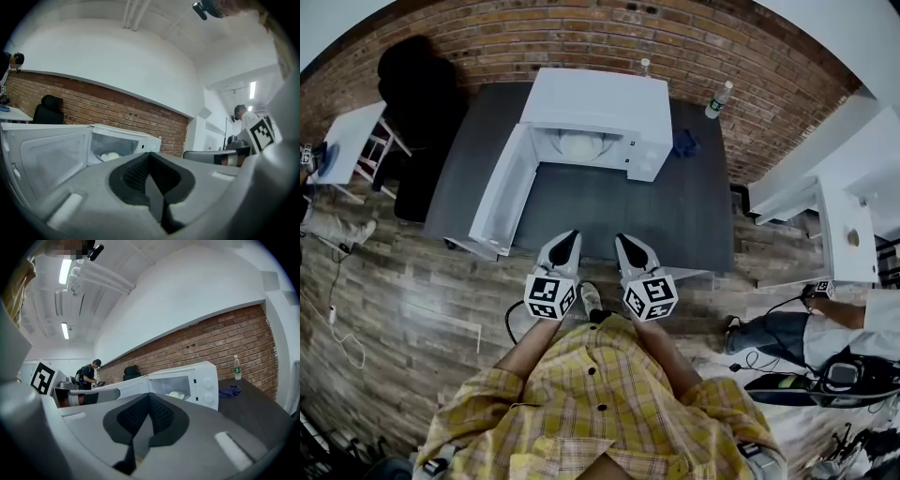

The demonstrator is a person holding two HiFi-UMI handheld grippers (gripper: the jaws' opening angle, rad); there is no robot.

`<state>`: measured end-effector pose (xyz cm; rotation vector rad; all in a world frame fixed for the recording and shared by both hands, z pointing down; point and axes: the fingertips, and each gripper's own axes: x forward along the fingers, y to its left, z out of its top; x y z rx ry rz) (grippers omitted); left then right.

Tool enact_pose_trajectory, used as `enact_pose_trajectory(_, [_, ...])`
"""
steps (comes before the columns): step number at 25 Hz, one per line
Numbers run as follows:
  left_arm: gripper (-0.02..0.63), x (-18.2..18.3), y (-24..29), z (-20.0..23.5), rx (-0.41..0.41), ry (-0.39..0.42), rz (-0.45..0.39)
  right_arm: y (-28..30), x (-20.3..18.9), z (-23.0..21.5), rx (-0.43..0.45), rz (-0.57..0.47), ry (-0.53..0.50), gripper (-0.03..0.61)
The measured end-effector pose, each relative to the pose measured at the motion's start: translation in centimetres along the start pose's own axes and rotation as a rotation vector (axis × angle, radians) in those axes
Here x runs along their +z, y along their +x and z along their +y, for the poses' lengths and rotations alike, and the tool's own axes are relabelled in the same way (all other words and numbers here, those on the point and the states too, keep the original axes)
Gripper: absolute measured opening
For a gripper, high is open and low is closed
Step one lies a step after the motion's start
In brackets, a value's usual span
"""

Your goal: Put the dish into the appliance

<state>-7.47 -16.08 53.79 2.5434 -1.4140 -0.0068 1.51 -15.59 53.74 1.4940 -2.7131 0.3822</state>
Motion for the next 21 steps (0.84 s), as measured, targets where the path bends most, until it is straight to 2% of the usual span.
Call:
enact_pose_trajectory(11, [0.0, -0.9, -2.3, -0.9, 0.023, -0.023, 0.007, -1.5, -0.4, 1.5, 0.007, 0.004, -0.012, 0.003])
enact_pose_trajectory(21, [0.0, -1.0, -4.7, -1.9, 0.039, -0.01, -0.006, -3.0, -1.0, 3.7, 0.026, -0.003, -0.026, 0.003])
